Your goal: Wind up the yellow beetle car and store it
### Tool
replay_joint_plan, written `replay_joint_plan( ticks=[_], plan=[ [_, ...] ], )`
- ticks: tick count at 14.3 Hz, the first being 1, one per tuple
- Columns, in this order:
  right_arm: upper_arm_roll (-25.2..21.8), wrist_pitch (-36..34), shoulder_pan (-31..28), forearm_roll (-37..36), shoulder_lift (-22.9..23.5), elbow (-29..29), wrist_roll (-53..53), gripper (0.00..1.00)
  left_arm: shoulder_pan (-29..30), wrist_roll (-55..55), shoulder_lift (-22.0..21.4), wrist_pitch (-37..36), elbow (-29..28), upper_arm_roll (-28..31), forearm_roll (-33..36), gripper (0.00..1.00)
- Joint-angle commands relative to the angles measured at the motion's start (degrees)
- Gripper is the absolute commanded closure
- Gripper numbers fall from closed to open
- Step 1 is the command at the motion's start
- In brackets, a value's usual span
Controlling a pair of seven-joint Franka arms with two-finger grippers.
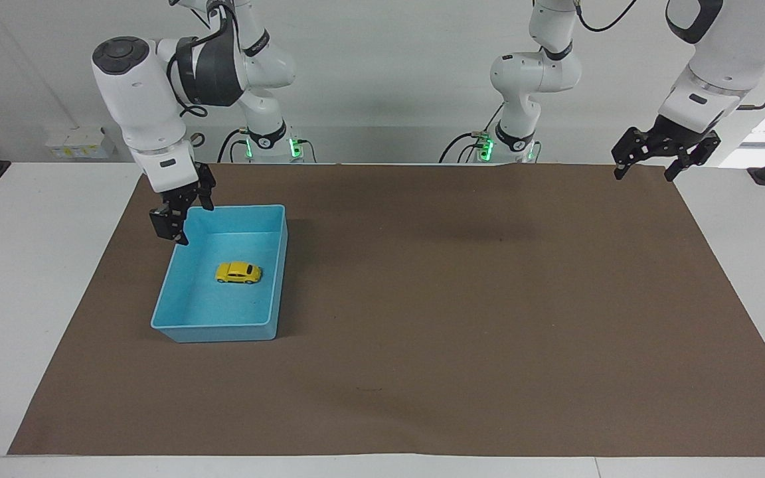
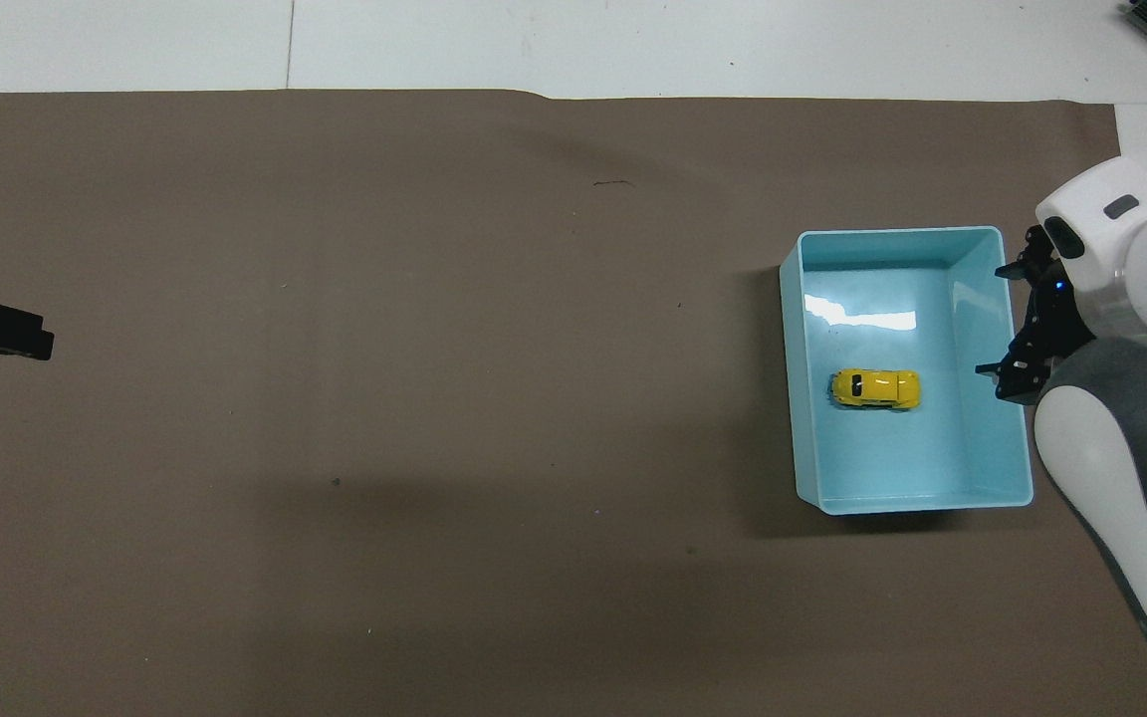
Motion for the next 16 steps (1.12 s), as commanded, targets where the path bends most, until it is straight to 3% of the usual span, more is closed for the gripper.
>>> replay_joint_plan(
  ticks=[1, 5, 13, 16],
  plan=[
    [0.42, -2.78, -0.85, 0.71, -0.46, 2.00, 7.07, 0.00, 1.21, -0.06, 0.17, -0.29, 0.64, -0.64, -0.73, 0.00],
    [1.30, -9.45, -1.29, 0.71, -1.69, 4.74, 23.49, 0.00, 1.21, -0.06, 0.26, -0.29, 0.64, -0.64, -0.73, 0.00],
    [4.37, -20.61, -4.54, 0.98, -2.48, 12.37, 46.26, 0.00, 1.21, -0.06, 0.26, -0.29, 0.64, -0.64, -0.73, 0.00],
    [3.94, -25.27, -4.63, 7.72, -2.83, 14.66, 62.25, 0.00, 1.21, -0.06, 0.17, -0.29, 0.55, -0.64, -0.73, 0.00]
  ],
)
